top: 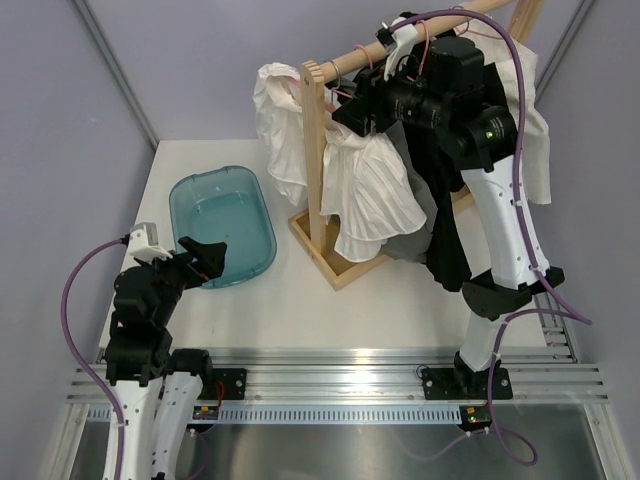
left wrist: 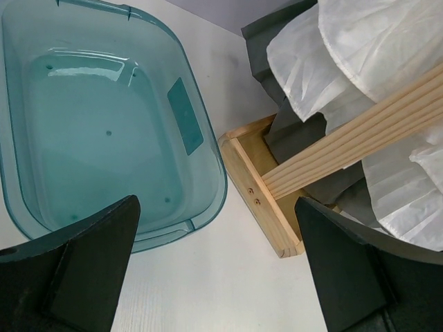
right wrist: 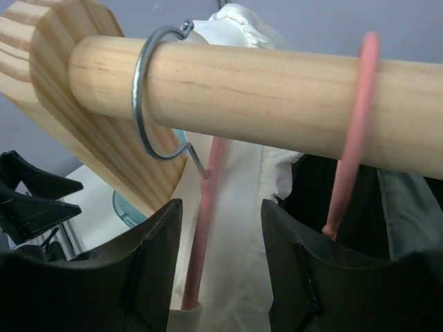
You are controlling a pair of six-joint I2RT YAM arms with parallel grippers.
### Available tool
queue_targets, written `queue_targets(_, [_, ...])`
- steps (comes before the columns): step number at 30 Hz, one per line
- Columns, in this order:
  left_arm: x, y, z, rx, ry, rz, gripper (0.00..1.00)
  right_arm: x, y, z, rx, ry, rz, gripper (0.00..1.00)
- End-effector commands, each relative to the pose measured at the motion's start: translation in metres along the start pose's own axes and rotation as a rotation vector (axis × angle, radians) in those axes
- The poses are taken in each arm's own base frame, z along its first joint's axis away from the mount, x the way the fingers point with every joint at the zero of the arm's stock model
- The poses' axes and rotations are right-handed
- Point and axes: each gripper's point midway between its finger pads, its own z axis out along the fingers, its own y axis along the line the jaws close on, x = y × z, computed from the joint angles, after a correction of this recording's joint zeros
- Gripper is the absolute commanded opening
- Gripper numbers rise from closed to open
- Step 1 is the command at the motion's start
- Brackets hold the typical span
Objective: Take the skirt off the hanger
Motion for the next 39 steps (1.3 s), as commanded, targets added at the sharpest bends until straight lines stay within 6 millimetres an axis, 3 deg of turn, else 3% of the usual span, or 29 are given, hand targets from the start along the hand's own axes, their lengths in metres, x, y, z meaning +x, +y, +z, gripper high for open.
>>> queue_targets(1, [-0.003, -0.008, 0.000, 0.043, -0.013, -0.007, 0.99, -0.021, 0.007, 0.000, 0.020, -0.070, -0.024, 0.56])
queue_targets(8, [-0.003, -0.009, 0.002, 0.047, -0.011, 0.000, 0.99, -0.009, 0.008, 0.005, 0.037, -0.034, -0.033, 0.49])
queue_targets(12, [-0.003, -0.009, 0.003, 0.051, -0.011, -0.001, 0.99, 0.006, -0.002, 0.011, 0.083, 0.012, -0.060, 0.45])
queue_targets(17, [-0.002, -0.009, 0.005, 0.053, -0.006, 0.002, 0.99, 0.012, -0.007, 0.009, 0.115, 0.033, -0.093, 0.40])
queue_targets(20, [-0.002, -0.009, 0.006, 0.056, -0.004, 0.000, 0.99, 0.013, -0.008, 0.008, 0.129, 0.039, -0.115, 0.33])
queue_targets(21, [0.000, -0.009, 0.007, 0.057, 0.000, -0.002, 0.99, 0.013, -0.009, 0.008, 0.132, 0.038, -0.123, 0.26])
queue_targets(27, [-0.002, -0.011, 0.010, 0.064, 0.002, 0.000, 0.99, -0.006, -0.008, 0.002, 0.145, -0.016, -0.160, 0.01])
queue_targets(36, [-0.005, -0.015, 0.014, 0.081, 0.005, 0.002, 0.99, -0.060, 0.010, -0.026, 0.127, -0.201, -0.242, 0.00])
queue_targets(39, [-0.006, -0.016, 0.015, 0.086, 0.005, -0.001, 0.99, -0.069, 0.014, -0.034, 0.122, -0.232, -0.257, 0.00])
